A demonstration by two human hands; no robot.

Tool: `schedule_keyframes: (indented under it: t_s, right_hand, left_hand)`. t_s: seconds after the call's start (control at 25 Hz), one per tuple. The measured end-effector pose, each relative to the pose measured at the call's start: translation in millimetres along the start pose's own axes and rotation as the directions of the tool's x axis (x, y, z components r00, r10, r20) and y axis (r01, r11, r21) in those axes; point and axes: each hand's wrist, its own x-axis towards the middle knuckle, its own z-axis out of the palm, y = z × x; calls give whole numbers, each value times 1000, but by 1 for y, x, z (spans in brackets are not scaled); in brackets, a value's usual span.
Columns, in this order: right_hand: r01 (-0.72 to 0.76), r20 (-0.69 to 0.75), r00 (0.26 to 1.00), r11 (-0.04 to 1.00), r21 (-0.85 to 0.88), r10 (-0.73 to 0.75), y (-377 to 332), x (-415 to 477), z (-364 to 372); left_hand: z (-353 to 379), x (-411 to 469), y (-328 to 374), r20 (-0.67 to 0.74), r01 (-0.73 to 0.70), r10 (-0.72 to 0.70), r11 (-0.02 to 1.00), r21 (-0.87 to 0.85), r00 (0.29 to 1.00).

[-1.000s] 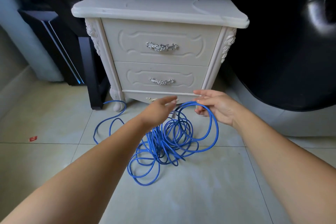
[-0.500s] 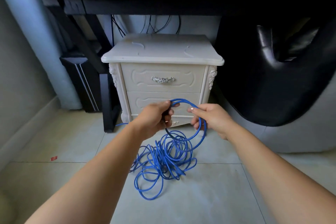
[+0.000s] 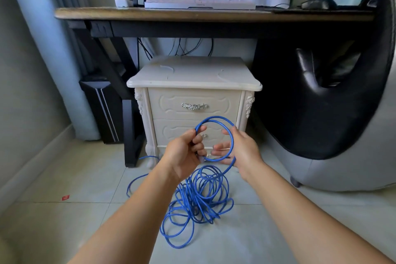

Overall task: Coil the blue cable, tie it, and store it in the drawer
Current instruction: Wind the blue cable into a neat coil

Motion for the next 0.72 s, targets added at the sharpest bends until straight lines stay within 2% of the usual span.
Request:
schedule_keyframes:
  t_s: [0.04,0.16,0.24,0.36,0.52,0.72]
  right_hand:
    - [-13,32,999,999,-34,14,1,-1,5]
    - [-30,157,987,999,27,26,-3,-2,13]
    - [63,200,978,998,-28,-56,0,-5,17]
    - [237,142,964,969,-67,-226,10,-9,25]
    - [239,126,963,971,2,-237,13,-3,27]
    - [292,118,955,922,-253,-271,8,2,14]
  left_hand:
    - [-2,3,3,-35,-22,20,999,-47,999]
    - [-7,6,11,-121,-72,61,994,-86,991]
    - [-9,6,14,-161,-92,81,994,-60,984]
    - [-11,3,14,-183,-105,92,992,-64,979]
    - [-11,-3,14,-144,-94,85,994,-53,986]
    - [-17,-6,17,-58,-77,84,990,117,995]
